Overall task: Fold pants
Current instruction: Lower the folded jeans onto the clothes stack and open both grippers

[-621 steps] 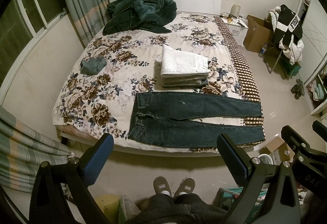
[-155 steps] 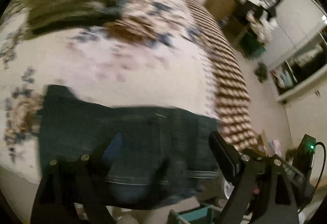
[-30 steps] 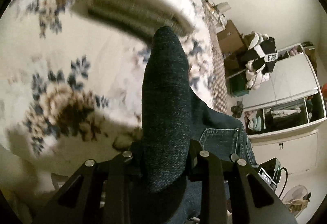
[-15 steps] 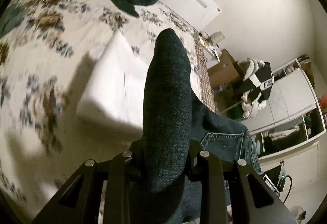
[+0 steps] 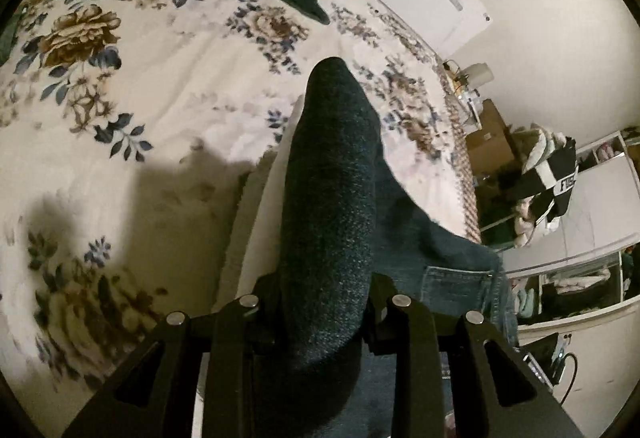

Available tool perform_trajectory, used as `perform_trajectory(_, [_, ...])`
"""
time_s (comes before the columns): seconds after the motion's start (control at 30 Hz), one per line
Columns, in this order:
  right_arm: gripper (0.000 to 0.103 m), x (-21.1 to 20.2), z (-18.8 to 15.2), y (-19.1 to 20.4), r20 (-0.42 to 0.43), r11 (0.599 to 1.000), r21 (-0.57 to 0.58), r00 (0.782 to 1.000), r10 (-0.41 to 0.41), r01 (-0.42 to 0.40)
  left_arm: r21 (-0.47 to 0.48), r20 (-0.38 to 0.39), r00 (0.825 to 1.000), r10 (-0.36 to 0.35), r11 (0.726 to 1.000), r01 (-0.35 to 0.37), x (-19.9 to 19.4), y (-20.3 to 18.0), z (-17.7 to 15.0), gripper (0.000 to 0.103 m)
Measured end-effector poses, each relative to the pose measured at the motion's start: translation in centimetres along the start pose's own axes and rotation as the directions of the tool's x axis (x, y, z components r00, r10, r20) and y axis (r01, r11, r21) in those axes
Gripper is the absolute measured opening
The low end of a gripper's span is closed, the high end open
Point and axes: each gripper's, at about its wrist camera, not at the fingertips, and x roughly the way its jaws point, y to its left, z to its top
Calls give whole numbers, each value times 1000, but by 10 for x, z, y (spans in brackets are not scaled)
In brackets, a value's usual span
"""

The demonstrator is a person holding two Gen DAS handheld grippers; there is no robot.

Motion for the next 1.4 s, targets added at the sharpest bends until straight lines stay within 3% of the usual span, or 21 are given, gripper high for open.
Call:
perform_trajectory(0.13, [54,-6,9,-20,-81,996,88,997,14,-6,-87,-56,996,-63,994,58,2,17,2,42])
perform_trajectory(0.27, [54,-24,10,-26,-96,991,133,995,-9,22,-149,-59,994,-90,986,80,-5,20,-8,44])
perform_trajectory(0.5, [53,-44,11,-21,-30,992,109,997,-67,70,-98,6,999,-35,995,36,-30,14,-19,44])
perform_trajectory(0.63, [52,-41,11,-16,-3,984,76,987,-159,159,-115,-2,1000,19,993,-19,-19,31,-21,64])
perform_trajectory(0.73, [52,-37,14,-20,-5,978,82,982,-190,190,-114,-6,1000,23,993,-24,-14,38,-22,65])
perform_trajectory(0.87, [52,-36,13,-7,-8,964,6,964,-265,265,-64,-6,997,73,995,-73,-22,23,-21,65])
perform_trajectory(0.97, [57,-40,12,11,-11,938,-70,940,-341,340,6,21,988,154,988,-154,-37,4,-22,63])
perform_trajectory(1.07, [80,-44,5,35,9,885,-174,900,-436,431,84,44,965,259,962,-261,-52,-20,-28,63])
perform_trajectory(1.17, [99,-53,-14,69,88,791,-308,844,-529,528,166,68,936,344,922,-351,-62,-42,-38,80])
perform_trajectory(1.23, [100,-60,-28,88,143,723,-371,805,-575,582,201,78,926,369,904,-377,-67,-52,-45,87])
perform_trajectory(1.4, [103,-92,-57,132,277,615,-431,746,-606,660,261,112,904,413,865,-428,-91,-79,-65,93])
